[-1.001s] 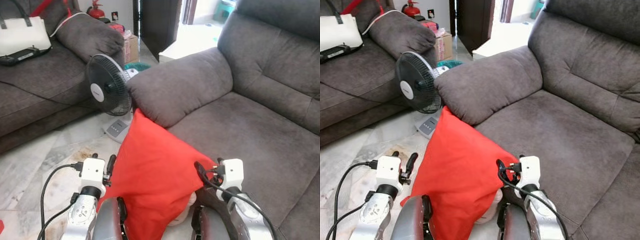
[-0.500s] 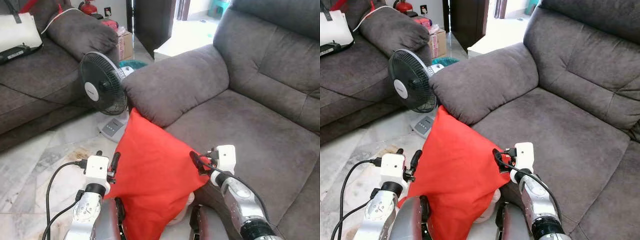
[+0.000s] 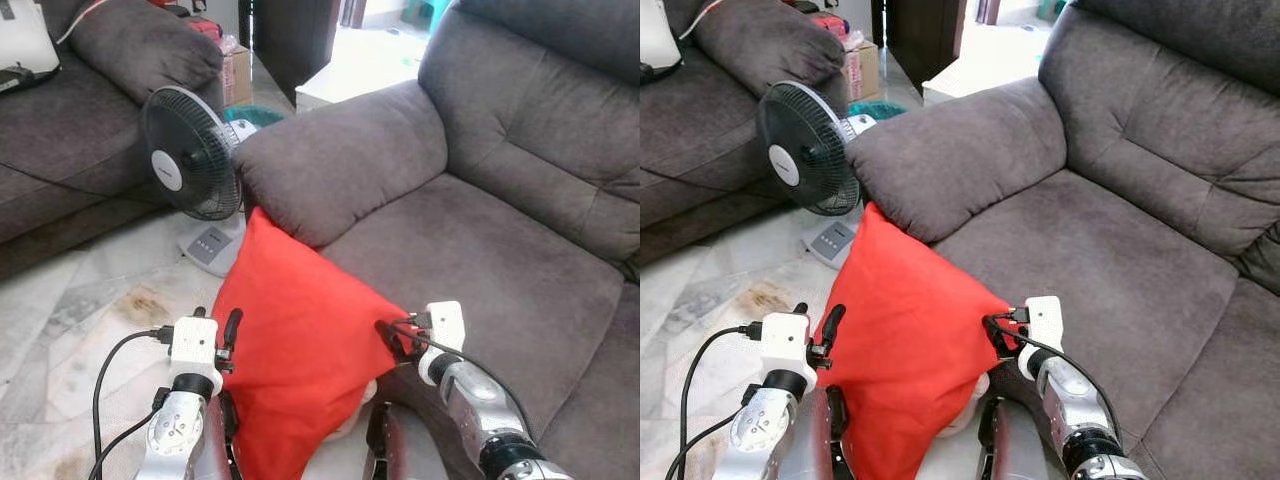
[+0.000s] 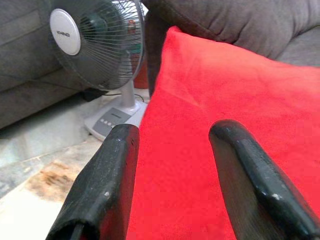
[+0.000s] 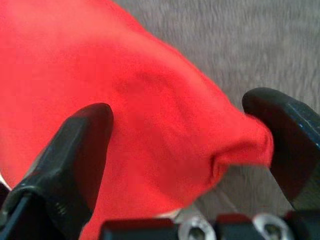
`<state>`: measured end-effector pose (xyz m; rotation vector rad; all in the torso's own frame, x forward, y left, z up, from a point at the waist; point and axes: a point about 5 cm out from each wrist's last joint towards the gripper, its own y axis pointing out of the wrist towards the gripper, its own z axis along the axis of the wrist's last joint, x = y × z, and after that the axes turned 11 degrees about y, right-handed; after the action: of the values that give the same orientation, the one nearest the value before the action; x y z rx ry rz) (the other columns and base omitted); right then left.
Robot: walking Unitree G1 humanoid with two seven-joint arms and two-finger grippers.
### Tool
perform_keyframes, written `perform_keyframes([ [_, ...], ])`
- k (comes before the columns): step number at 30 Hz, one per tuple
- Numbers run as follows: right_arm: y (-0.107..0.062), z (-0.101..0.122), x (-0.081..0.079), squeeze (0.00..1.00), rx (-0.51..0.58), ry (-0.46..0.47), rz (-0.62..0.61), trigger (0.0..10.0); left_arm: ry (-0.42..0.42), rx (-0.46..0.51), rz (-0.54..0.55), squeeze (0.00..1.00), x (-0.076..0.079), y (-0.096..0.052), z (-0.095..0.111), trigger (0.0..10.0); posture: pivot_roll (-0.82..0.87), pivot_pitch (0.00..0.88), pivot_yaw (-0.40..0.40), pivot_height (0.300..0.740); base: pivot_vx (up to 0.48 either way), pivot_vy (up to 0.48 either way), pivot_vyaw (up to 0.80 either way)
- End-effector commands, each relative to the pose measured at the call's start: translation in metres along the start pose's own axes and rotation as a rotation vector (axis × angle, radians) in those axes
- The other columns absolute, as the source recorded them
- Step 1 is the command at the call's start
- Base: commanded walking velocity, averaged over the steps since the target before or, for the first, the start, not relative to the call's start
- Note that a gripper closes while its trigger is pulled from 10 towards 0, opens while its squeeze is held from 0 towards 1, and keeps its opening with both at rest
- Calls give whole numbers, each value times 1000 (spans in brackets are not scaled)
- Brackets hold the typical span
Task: Move the pillow to the sofa from floor
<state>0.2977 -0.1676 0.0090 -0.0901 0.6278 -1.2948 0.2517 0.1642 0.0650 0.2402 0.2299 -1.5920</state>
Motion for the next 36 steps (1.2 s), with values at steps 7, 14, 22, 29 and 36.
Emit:
perform_keyframes([
  [7, -2, -1, 7, 0, 1, 163, 14, 10000, -39, -25, -30, 0, 10, -5, -2, 10000, 125, 116, -173, 545, 0, 0, 0],
  [14, 1, 4, 1, 0, 17, 173, 78, 10000, -60, -21, -34, 0, 17, -8, 0, 10000, 140, 132, -193, 545, 0, 0, 0],
  [22, 4, 0, -3, 0, -12, 165, 98, 10000, -64, -4, -27, 0, 12, -9, 6, 10000, 158, 157, -208, 545, 0, 0, 0],
  [29, 3, -3, -4, 0, -22, 191, 106, 10000, -72, 7, -24, 0, 9, -17, 12, 10000, 185, 195, -223, 545, 0, 0, 0],
  [36, 6, 2, -11, 0, -1, 209, 155, 10000, -78, 8, -22, 0, 9, -26, 18, 10000, 204, 227, -232, 545, 0, 0, 0],
])
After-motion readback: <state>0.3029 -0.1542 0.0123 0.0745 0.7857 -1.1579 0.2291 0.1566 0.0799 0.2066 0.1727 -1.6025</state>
